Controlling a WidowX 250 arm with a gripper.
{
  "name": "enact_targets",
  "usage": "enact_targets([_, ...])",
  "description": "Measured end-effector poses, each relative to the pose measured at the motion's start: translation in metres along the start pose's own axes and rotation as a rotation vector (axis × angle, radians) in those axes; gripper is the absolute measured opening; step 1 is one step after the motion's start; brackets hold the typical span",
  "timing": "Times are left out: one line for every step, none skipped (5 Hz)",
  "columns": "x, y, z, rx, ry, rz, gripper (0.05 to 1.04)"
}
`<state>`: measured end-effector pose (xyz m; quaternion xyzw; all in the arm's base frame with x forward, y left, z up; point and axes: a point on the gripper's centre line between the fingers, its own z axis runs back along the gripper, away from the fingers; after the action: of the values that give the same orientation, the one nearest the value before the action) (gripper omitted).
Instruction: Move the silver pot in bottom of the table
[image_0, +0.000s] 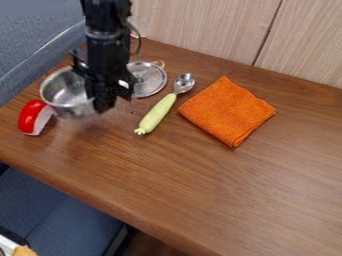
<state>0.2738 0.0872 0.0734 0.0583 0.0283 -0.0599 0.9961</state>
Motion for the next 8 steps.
enact_targets([0.003, -0.022, 0.025, 0.011, -0.062, -0.077, 0.085])
enact_targets([0.002, -0.063, 0.031, -0.003, -0.087, -0.209, 0.085])
enact_targets([-0.002, -0.106, 0.029, -0.017, -0.095, -0.342, 0.085])
enact_targets([-0.012, -0.141, 0.020, -0.045, -0.090, -0.459, 0.085])
enact_targets([-0.022, -0.166, 0.010, -0.084, -0.093, -0.538, 0.085])
enact_targets([-0.028, -0.181, -0.010, -0.066, -0.065, -0.590, 0.085])
enact_targets([-0.026, -0.182, -0.021, -0.047, -0.073, -0.584, 0.085])
enact_targets([-0.025, -0.183, -0.026, -0.020, -0.074, -0.588, 0.117])
